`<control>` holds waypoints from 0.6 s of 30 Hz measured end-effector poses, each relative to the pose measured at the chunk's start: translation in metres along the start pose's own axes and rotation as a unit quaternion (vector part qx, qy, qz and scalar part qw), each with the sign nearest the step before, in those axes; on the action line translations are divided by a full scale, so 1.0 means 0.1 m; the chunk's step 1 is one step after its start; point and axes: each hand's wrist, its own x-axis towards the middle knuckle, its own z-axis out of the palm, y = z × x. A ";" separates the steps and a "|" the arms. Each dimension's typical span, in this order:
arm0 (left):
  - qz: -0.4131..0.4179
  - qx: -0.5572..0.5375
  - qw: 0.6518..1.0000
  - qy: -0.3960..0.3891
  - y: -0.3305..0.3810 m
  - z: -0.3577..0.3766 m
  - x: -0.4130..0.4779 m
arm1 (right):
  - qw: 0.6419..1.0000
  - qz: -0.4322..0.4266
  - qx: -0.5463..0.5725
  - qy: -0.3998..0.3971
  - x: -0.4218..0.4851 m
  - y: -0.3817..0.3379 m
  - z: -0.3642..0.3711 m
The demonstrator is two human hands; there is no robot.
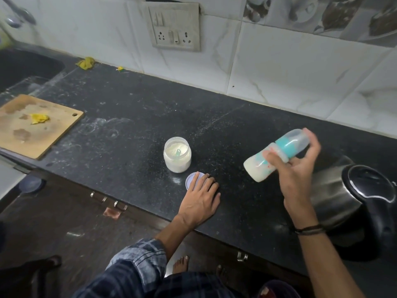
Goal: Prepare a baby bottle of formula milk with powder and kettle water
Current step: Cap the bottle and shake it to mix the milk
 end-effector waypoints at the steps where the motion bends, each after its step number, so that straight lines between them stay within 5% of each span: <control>1: -0.001 -0.001 1.000 0.000 0.00 0.00 0.01 | 1.000 -0.013 -0.007 0.001 0.01 0.00 -0.03; 4: -0.008 0.001 1.000 -0.003 0.01 0.01 0.02 | 0.991 -0.027 0.065 0.116 0.12 -0.05 -0.07; 8: -0.001 -0.001 1.000 -0.006 -0.01 0.01 0.01 | 1.000 -0.026 -0.012 0.009 0.07 -0.06 -0.04; 12: -0.006 0.003 1.000 -0.004 0.00 0.00 0.02 | 0.992 -0.048 0.074 0.094 0.15 -0.13 -0.02; 15: 0.003 0.002 1.000 -0.001 0.00 0.01 0.00 | 0.999 -0.044 0.000 -0.003 0.08 -0.12 0.03; 18: -0.002 0.004 1.000 0.003 0.00 0.02 0.02 | 0.993 -0.042 0.073 0.081 0.14 -0.12 0.01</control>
